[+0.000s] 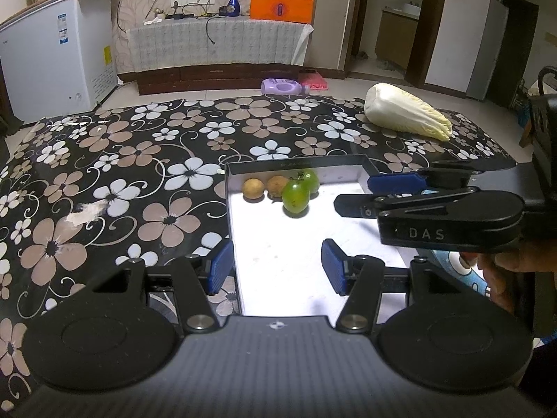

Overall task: Organize fruits
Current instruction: 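Lower the right tool onto a green fruit in the tray and close it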

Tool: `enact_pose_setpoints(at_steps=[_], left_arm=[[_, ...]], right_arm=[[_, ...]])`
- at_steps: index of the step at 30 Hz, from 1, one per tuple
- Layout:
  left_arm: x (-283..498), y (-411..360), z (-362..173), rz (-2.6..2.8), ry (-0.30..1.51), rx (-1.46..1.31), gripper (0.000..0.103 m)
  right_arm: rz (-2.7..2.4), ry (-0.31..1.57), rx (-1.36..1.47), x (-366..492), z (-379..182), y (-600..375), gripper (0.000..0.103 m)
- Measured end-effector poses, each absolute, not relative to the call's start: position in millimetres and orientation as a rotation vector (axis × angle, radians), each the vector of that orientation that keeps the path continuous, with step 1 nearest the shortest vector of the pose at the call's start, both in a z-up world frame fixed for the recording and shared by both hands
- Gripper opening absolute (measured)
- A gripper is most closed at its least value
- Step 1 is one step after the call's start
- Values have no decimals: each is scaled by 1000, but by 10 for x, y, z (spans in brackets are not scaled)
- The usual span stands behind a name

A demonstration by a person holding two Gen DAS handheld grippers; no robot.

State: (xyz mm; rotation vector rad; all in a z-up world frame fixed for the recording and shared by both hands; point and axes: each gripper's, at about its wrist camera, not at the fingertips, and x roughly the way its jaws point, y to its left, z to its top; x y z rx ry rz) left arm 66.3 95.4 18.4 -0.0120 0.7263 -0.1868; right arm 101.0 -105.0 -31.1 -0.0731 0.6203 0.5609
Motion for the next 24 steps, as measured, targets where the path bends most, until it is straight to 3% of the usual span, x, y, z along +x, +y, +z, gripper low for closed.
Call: enact_pose_setpoints(at_steps=[24], left_arm=[[688,1036,167,-178,728,-29,65]], right_arm=[[587,761,-88,1501,-539,-654,47]])
